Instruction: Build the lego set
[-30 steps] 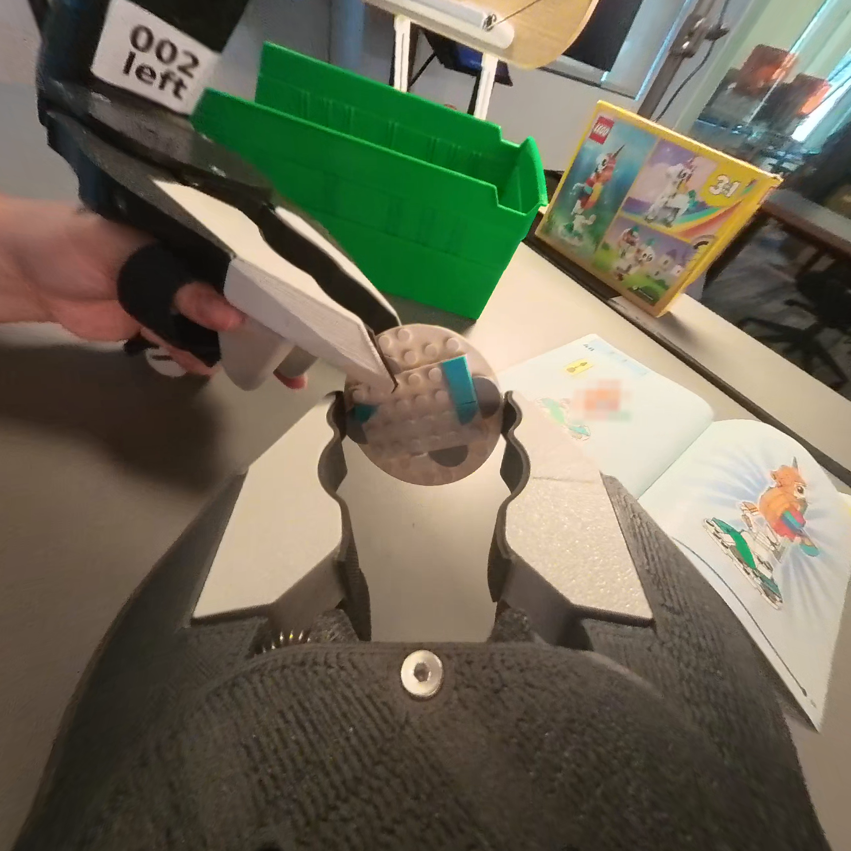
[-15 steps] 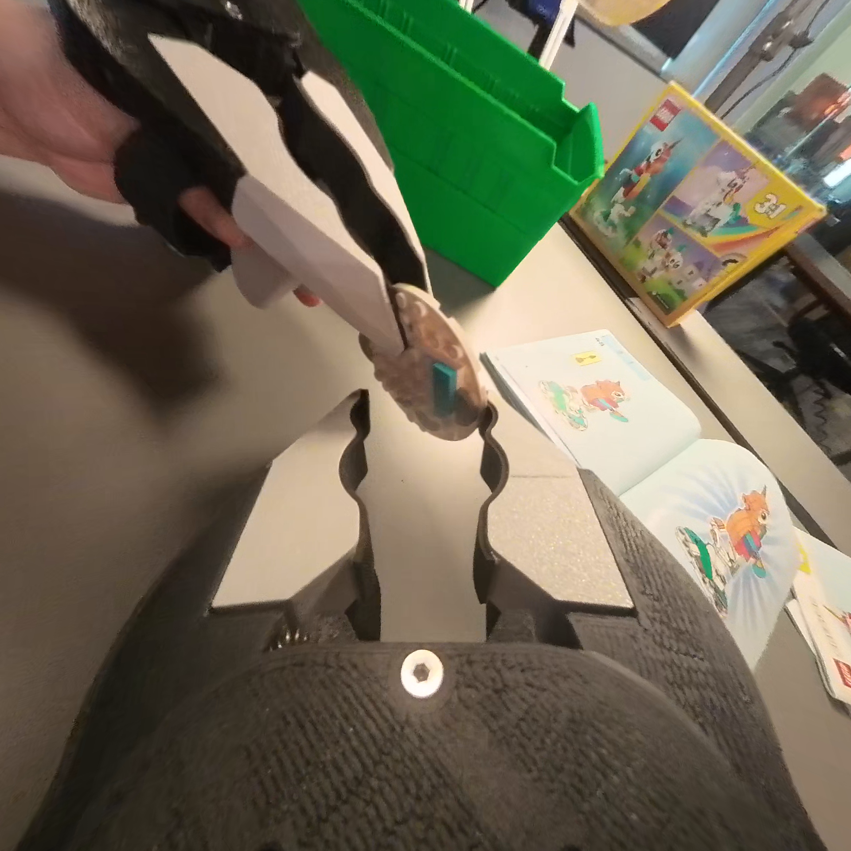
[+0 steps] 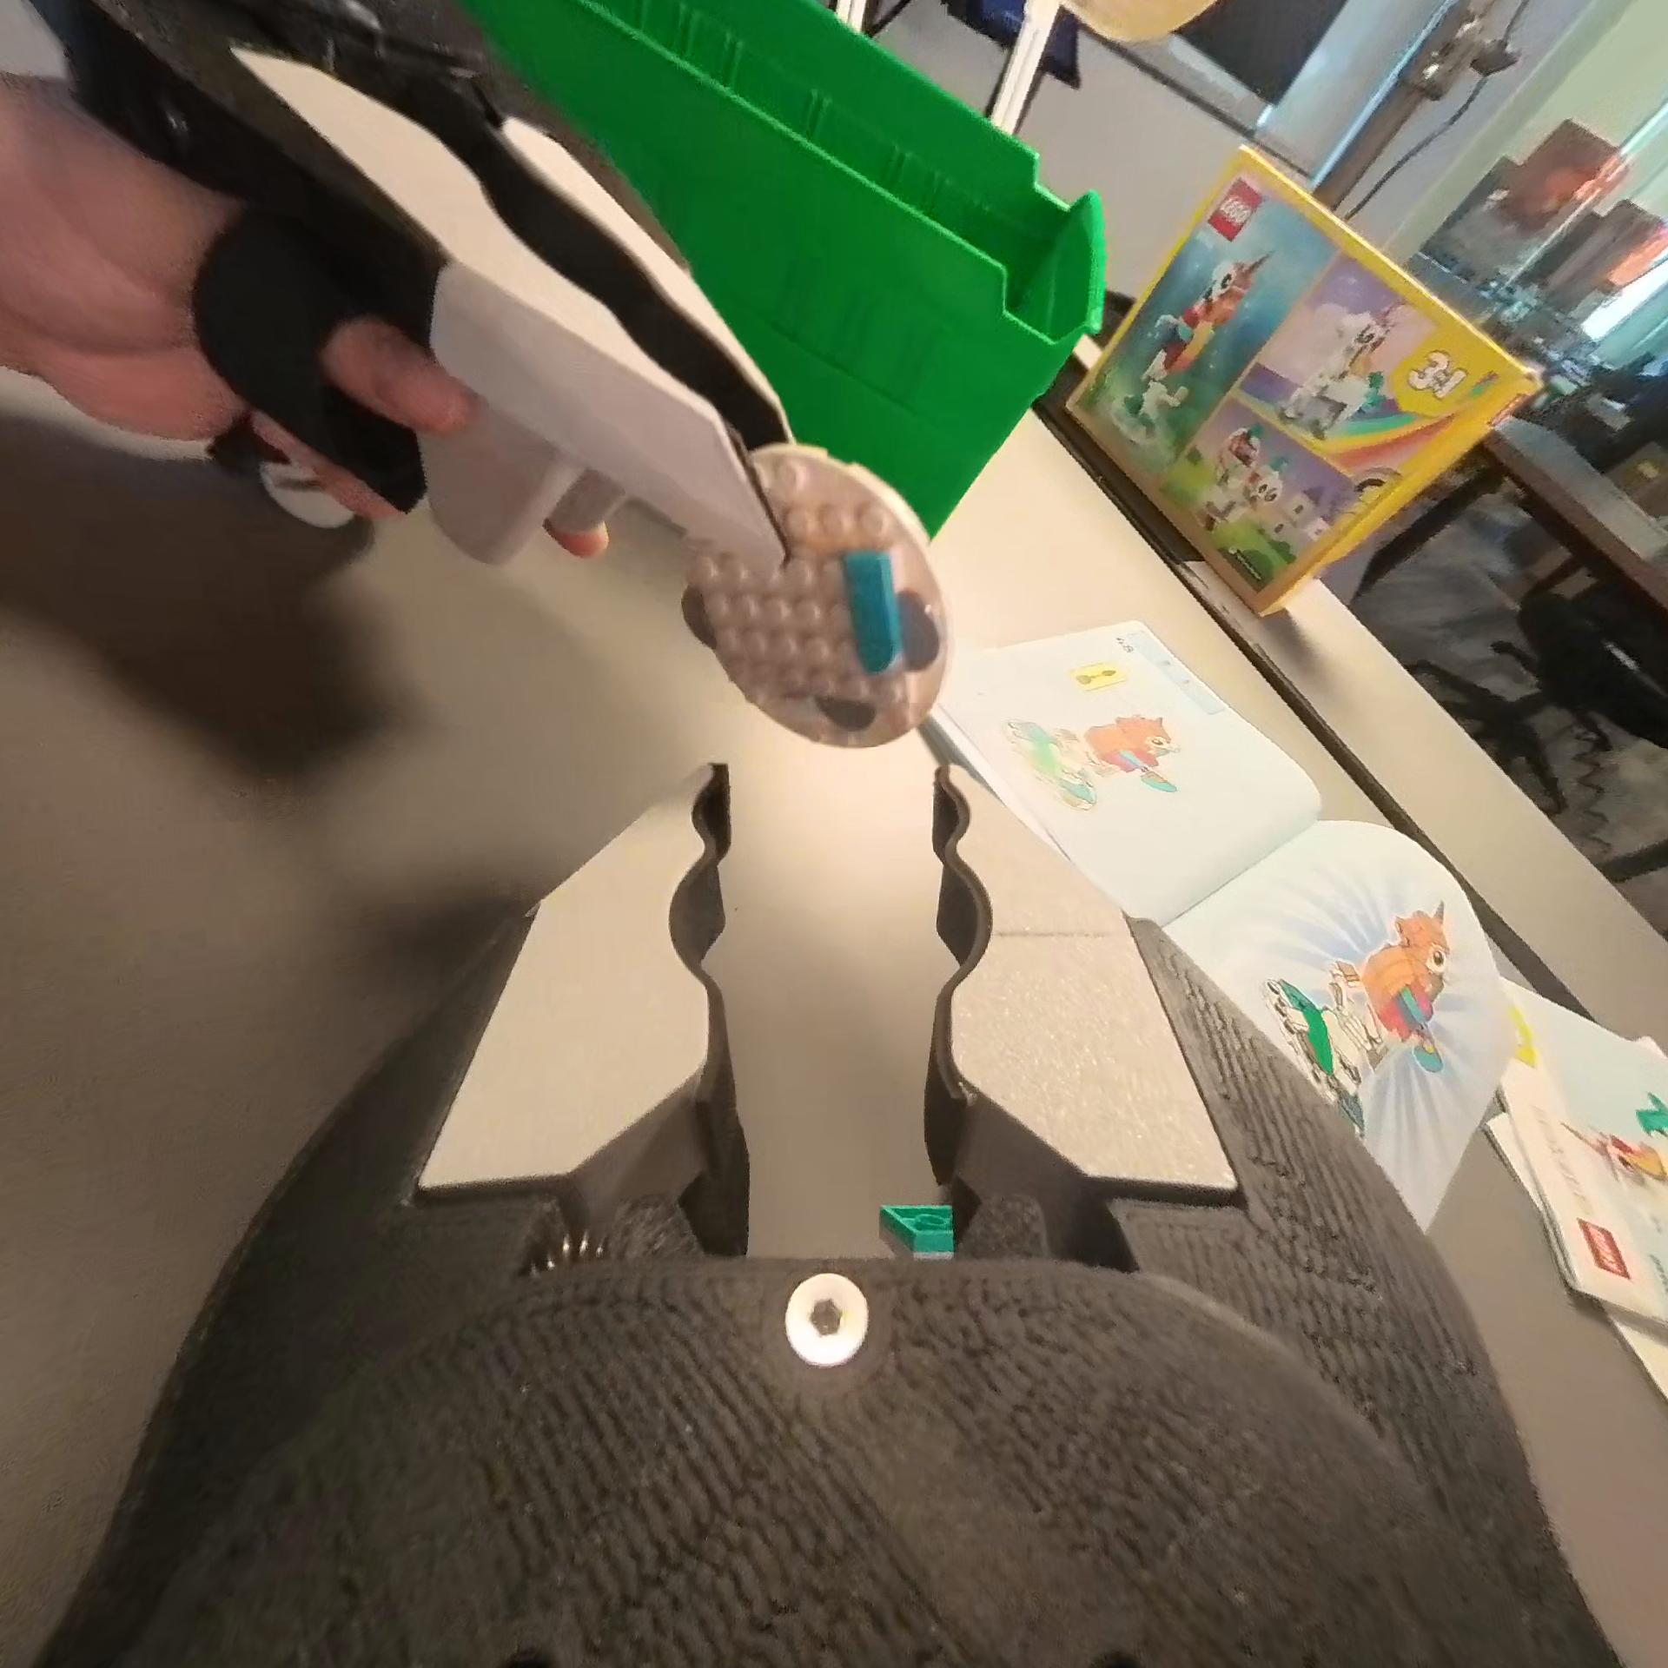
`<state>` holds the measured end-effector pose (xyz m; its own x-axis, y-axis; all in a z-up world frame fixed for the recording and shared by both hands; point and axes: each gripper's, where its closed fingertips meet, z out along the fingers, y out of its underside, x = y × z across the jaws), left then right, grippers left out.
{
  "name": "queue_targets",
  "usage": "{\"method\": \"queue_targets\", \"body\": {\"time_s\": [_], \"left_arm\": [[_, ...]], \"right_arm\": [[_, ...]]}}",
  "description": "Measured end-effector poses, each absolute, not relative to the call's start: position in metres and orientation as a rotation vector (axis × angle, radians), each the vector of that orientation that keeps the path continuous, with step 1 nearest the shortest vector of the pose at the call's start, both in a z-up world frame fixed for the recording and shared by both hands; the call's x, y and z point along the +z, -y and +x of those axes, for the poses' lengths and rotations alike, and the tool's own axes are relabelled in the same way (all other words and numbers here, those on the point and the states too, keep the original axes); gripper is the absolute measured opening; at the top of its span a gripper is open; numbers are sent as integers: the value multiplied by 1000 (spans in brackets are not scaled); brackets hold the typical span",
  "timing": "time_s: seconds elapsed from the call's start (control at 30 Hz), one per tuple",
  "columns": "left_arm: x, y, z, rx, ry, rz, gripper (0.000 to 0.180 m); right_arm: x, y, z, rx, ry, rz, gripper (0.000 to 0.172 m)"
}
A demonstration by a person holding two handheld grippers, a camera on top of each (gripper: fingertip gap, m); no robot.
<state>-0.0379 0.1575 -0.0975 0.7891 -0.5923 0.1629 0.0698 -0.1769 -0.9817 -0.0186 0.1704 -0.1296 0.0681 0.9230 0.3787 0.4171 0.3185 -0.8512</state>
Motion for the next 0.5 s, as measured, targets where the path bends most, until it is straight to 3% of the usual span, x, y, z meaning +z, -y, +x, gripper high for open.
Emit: {"method": "queue_targets", "body": {"time_s": [0.03,0.2,0.33,0.5], "left_arm": [[-93,-156,-38,-703,-379,-1635,3],[-76,-156,-47,-1115,-120,-1538,2],[-71,-156,-51,-1184,-75,-1509,2],[-76,-157,-49,-1188,-51,-1533,2]], "right_arm": [[-128,-169,-19,610,1528,-1267,43],[-110,-157,-31,621,1440,-1161,44],[-103,-158,-36,539,1384,-1105,51],[-97,-162,-43,482,1296,-1117,75]]}}
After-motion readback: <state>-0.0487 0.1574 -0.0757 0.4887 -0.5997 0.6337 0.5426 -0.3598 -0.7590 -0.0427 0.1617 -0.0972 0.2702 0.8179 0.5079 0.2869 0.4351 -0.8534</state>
